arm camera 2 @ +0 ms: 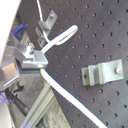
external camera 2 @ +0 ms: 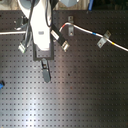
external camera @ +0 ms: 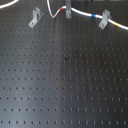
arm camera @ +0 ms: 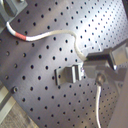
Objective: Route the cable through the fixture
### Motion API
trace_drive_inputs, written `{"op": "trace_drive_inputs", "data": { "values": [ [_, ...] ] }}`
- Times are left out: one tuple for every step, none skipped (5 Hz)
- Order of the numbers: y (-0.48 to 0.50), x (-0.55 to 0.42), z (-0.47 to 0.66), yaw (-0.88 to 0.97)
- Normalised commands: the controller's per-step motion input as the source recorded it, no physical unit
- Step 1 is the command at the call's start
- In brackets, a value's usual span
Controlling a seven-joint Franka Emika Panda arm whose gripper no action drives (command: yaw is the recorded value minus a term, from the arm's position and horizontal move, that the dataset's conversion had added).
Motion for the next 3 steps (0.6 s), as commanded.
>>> {"op": "trace_drive_inputs", "data": {
  "values": [
    [0.294, -0.111, 0.16, -0.19],
    [0.392, -0.607, 0.38, 0.05],
    [0.398, -0.602, 0.46, 0.02]
  ]
}}
